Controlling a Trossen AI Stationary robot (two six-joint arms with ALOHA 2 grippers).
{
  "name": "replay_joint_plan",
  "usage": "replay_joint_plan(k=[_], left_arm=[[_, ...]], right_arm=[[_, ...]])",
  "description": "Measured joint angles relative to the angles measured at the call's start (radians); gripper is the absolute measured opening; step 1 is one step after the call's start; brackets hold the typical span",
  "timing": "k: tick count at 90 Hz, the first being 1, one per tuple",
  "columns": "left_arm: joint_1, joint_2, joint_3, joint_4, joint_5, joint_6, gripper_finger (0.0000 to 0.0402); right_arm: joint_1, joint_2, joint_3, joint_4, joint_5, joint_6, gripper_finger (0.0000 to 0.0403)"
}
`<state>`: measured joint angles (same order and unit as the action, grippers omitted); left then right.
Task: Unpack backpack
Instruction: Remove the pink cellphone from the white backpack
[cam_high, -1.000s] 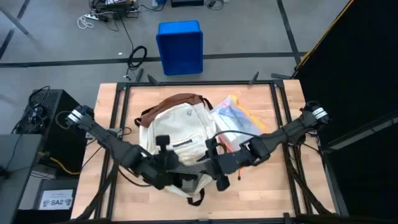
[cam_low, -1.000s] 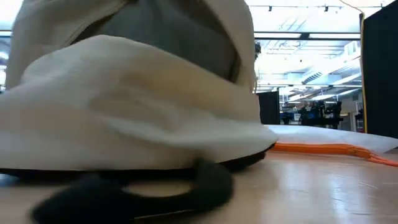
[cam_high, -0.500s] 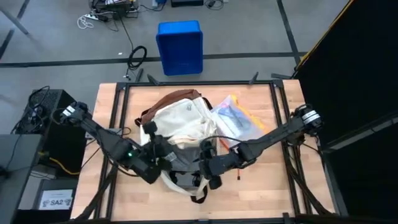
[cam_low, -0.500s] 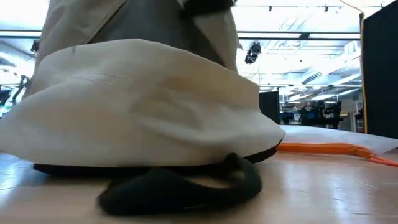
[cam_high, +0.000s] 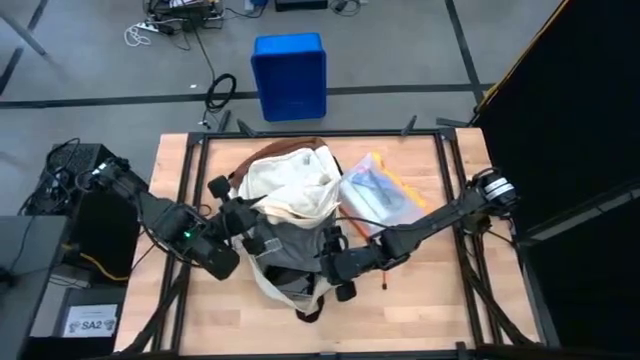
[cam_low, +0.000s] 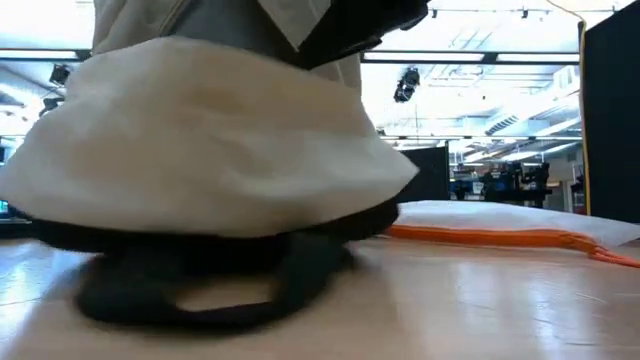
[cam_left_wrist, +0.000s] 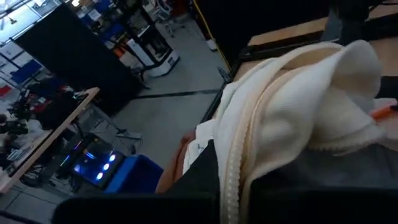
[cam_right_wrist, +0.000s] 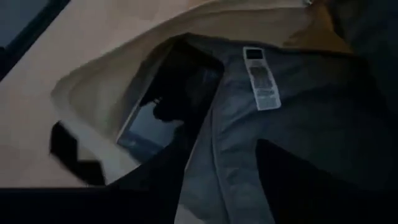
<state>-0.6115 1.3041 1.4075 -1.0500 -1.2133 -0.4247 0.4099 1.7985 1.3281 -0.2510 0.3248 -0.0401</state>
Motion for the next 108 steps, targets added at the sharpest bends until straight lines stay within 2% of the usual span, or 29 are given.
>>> replay_joint_plan(k=[7,18,35,41,52,68,86,108], left_arm=[[-0.002,0.009,0.000,0.004,0.038,-0.022,0.0000],[-0.012,0.031,-0.042,0.018,0.056,-0.063,0.0000],[-0.012,0.037,-0.215,0.133,0.096,-0.138,0.0000],[-0.011,0.038,-0.276,0.196,0.118,-0.153,0.0000],[-0.011,0.036,-0.372,0.347,0.129,-0.156,0.0000],[0.025,0.036,-0.467,0.525,0.139,-0.097,0.0000],[0.092,0.036,-0.507,0.588,0.155,-0.055,0.0000],[0.165,0.036,-0.514,0.592,0.162,-0.037,0.0000]], right_arm=[[0.000,0.000,-0.003,0.013,-0.041,0.026,0.0167],[0.003,0.000,-0.064,0.162,-0.072,0.036,0.0169],[0.005,0.000,-0.208,0.461,-0.103,0.012,0.0168],[0.005,0.000,-0.240,0.509,-0.108,0.012,0.0167],[0.005,0.037,-0.257,0.524,-0.111,0.024,0.0168],[0.005,0.187,-0.232,0.548,-0.138,0.025,0.0168],[0.006,0.300,-0.199,0.568,-0.193,0.044,0.0165],[0.021,0.302,-0.198,0.488,-0.207,0.084,0.0160]])
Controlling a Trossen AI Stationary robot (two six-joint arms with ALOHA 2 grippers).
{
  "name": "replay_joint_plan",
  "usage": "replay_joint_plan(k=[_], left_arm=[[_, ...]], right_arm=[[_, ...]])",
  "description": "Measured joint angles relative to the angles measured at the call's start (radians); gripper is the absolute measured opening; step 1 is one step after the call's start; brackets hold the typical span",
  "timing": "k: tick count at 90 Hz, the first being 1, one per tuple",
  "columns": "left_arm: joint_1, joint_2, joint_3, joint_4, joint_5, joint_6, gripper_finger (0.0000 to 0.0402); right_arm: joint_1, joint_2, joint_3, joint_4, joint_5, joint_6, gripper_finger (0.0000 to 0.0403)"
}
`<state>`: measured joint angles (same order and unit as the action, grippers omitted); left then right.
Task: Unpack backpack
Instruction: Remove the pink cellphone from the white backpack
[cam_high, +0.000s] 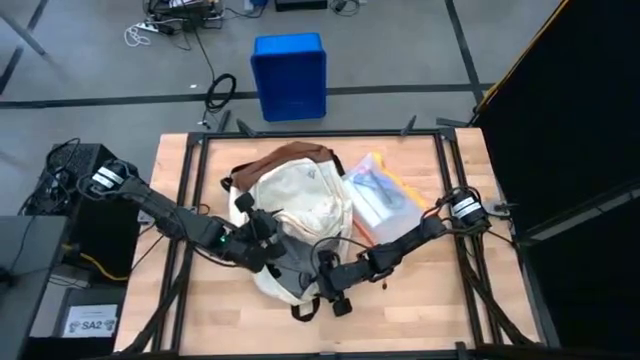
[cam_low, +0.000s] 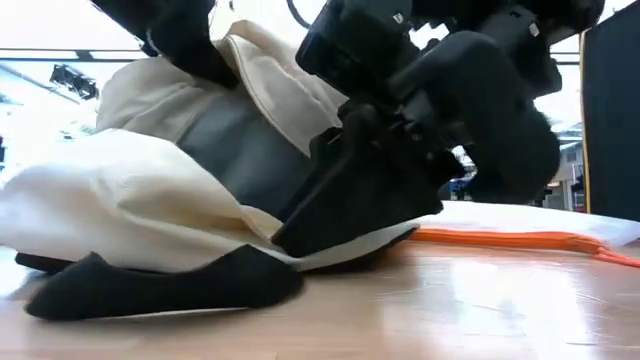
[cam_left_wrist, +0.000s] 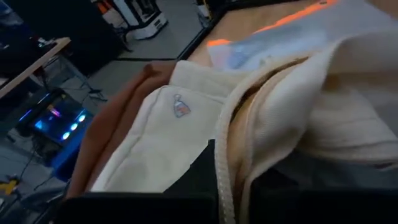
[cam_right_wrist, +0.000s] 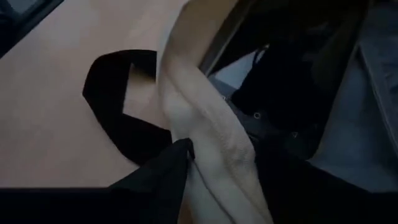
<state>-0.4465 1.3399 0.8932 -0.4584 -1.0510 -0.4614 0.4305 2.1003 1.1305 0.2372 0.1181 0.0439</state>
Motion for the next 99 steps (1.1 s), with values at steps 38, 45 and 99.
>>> replay_joint_plan(k=[38,45,99], left_arm=[[0.057,0.000,0.000,0.022,0.126,0.051,0.0000],[0.057,0.001,0.000,0.023,0.134,0.064,0.0000],[0.066,-0.003,-0.001,0.053,0.178,0.200,0.0053]], right_arm=[[-0.018,-0.159,-0.010,-0.085,0.005,-0.102,0.0158],[-0.022,-0.171,-0.009,-0.086,0.070,-0.125,0.0158],[-0.095,-0.043,-0.004,-0.024,0.104,0.022,0.0149]])
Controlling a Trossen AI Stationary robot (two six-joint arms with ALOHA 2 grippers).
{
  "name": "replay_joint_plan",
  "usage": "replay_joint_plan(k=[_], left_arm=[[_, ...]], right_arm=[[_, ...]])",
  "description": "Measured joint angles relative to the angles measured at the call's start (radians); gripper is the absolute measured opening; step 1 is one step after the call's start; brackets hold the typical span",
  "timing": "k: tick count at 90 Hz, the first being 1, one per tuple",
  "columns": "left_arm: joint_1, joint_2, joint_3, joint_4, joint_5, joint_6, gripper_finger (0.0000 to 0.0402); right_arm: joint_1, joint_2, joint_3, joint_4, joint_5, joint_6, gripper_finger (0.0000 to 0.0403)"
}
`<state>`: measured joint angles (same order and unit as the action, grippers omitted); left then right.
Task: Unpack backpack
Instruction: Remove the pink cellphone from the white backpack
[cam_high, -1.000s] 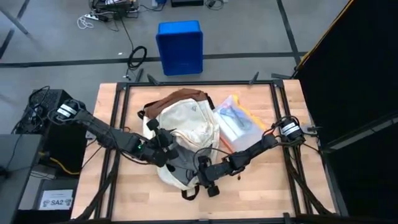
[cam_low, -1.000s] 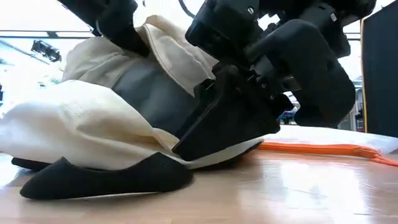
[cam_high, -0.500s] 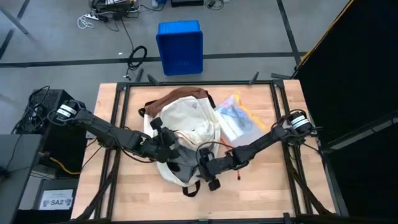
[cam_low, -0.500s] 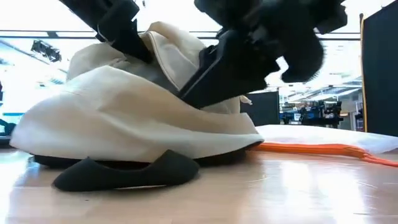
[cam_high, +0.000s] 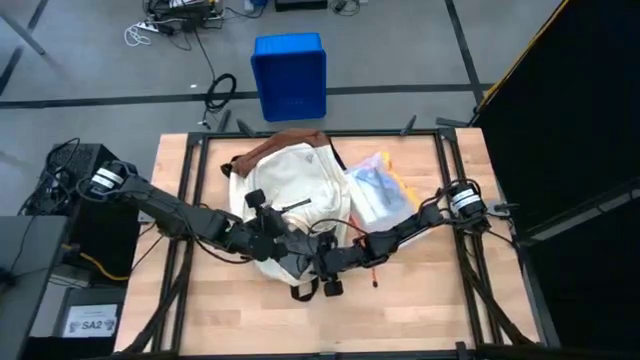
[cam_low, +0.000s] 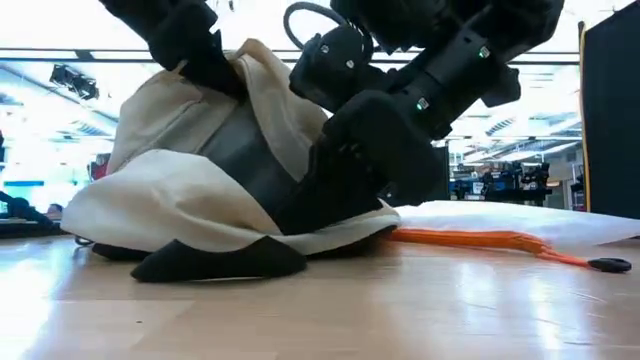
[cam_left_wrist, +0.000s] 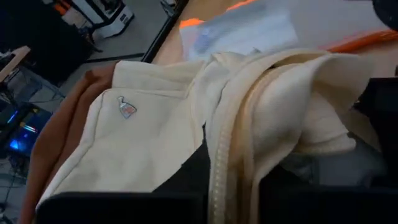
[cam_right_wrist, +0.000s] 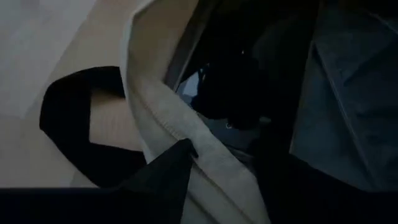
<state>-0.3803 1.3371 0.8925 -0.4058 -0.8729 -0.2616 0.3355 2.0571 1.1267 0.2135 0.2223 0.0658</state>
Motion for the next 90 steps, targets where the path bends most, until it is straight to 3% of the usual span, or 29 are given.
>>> replay_joint_plan(k=[23,42,52,61,71,90], left_arm=[[0.001,-0.043,0.001,-0.100,-0.181,-0.064,0.0075],[0.043,-0.131,0.003,-0.266,-0.183,-0.172,0.0072],[0.116,-0.170,0.003,-0.488,-0.175,-0.353,0.0051],[0.202,-0.172,-0.019,-0.624,-0.093,-0.499,0.0021],[0.281,-0.166,-0.111,-0.588,0.005,-0.527,0.0005],[0.364,-0.167,-0.309,-0.337,0.118,-0.428,0.0012]], right_arm=[[0.074,-0.002,0.001,-0.074,-0.023,0.006,0.0149],[0.120,-0.002,0.001,-0.106,-0.029,0.046,0.0144],[0.138,-0.001,0.000,-0.108,-0.035,0.064,0.0146],[0.150,-0.001,0.000,-0.108,-0.037,0.065,0.0145],[0.156,0.000,0.000,-0.107,-0.044,0.062,0.0143],[0.156,-0.018,-0.003,-0.108,-0.051,0.062,0.0148]])
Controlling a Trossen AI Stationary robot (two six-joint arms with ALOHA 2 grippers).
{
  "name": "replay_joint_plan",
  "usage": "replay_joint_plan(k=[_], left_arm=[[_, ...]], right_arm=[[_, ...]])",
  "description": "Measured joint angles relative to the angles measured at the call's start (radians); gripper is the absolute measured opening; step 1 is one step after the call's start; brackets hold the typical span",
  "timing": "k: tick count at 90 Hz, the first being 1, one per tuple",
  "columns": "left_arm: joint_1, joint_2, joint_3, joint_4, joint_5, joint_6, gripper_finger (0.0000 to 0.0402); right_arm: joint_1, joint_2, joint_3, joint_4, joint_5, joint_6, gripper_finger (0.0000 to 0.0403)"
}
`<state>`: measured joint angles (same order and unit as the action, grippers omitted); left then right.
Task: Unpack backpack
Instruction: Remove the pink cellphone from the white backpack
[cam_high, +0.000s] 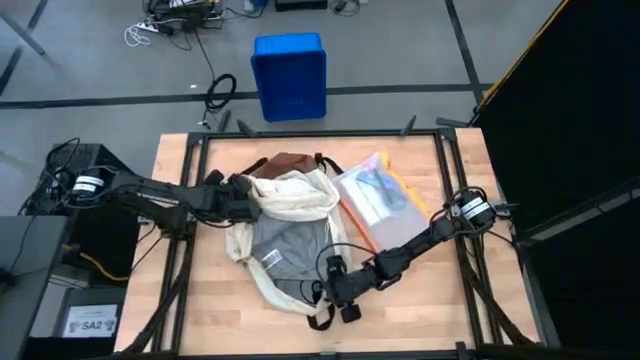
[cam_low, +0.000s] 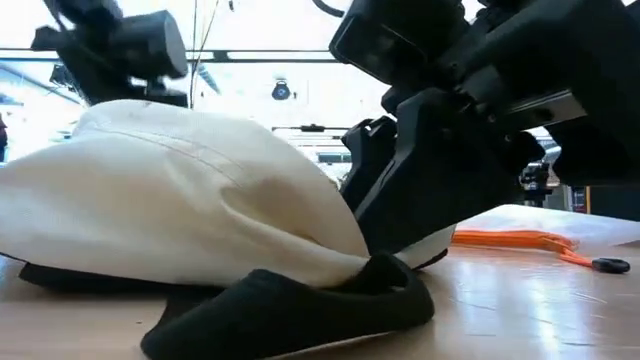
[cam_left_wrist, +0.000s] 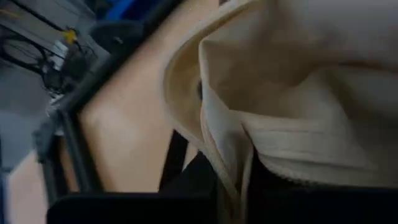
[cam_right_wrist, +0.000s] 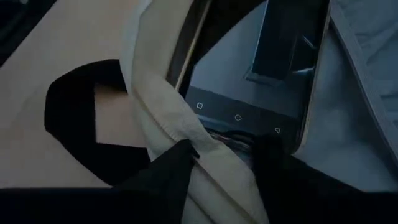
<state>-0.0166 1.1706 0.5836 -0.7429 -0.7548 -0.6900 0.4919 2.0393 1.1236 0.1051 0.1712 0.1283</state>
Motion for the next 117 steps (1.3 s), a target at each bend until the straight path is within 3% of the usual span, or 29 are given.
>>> replay_joint_plan(k=[16,30,47,71,103,110,117], left_arm=[[0.011,-0.001,-0.034,0.044,0.017,0.066,0.0032],[0.011,0.001,0.015,-0.016,0.007,0.166,0.0087],[0.010,0.002,0.154,-0.145,-0.082,0.271,0.0179],[0.010,0.002,0.390,-0.410,-0.213,0.267,0.0282],[0.010,0.002,0.627,-0.570,-0.308,0.272,0.0300],[0.022,0.002,0.637,-0.570,-0.296,0.268,0.0300],[0.050,0.001,0.628,-0.558,-0.220,0.259,0.0300]], right_arm=[[0.000,-0.016,-0.002,-0.011,-0.003,0.002,0.0145],[-0.001,-0.017,-0.001,-0.013,-0.014,0.017,0.0148],[0.006,-0.018,-0.001,-0.018,-0.018,0.038,0.0149],[0.006,-0.019,0.000,-0.029,-0.031,0.063,0.0152],[0.005,-0.020,0.000,-0.029,-0.035,0.065,0.0153],[0.005,-0.020,0.000,-0.029,-0.037,0.076,0.0154],[0.006,-0.020,0.000,-0.029,-0.037,0.077,0.0154]])
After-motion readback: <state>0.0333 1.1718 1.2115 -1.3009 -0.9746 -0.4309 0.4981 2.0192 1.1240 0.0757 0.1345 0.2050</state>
